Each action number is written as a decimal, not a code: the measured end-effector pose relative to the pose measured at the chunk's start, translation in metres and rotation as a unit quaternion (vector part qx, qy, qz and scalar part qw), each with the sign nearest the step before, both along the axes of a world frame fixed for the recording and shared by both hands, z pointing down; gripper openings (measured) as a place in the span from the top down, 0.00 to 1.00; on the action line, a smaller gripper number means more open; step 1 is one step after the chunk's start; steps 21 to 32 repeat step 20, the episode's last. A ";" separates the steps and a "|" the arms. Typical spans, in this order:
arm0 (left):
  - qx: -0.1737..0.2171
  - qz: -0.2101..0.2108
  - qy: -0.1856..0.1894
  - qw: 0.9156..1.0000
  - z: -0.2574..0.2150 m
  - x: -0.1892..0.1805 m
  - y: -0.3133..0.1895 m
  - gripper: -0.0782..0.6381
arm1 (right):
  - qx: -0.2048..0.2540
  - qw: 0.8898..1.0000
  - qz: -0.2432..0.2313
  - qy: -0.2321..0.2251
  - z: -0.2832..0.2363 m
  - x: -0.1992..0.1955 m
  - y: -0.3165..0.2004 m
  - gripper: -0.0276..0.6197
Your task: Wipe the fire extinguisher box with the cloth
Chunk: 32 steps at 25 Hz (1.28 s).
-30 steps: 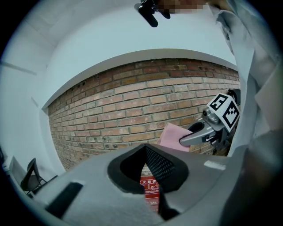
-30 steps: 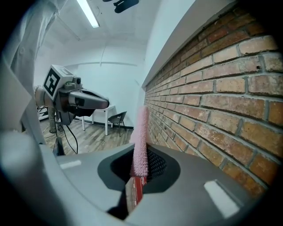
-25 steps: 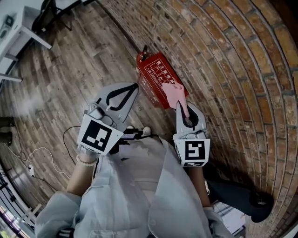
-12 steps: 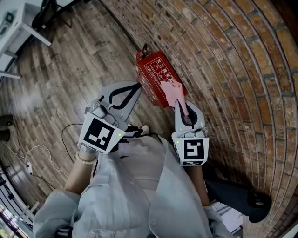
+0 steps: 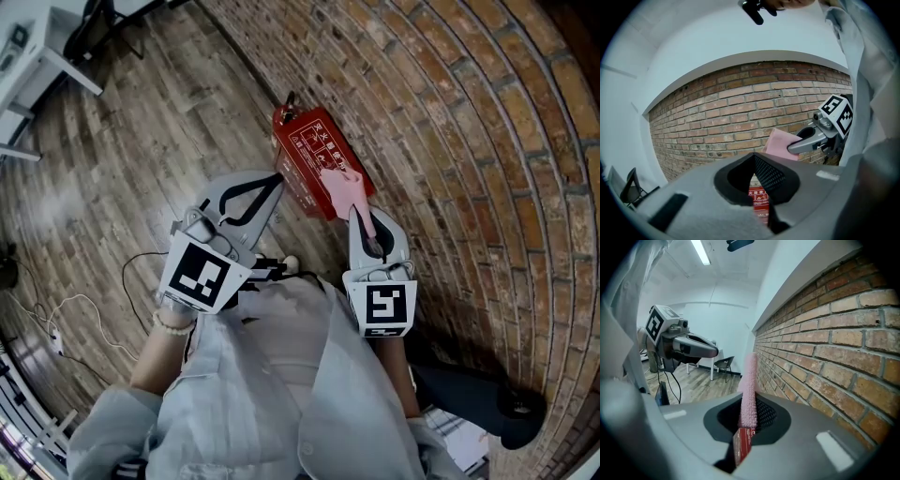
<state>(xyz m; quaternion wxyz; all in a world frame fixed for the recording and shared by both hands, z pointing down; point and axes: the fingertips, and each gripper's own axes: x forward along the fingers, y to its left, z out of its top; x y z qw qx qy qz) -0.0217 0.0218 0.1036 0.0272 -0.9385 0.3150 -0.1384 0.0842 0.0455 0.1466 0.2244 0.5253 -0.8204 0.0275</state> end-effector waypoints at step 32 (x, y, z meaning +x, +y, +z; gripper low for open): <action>-0.004 0.011 0.005 1.000 0.002 0.004 0.016 0.90 | -0.011 1.000 0.003 0.003 0.007 -0.004 0.020 0.93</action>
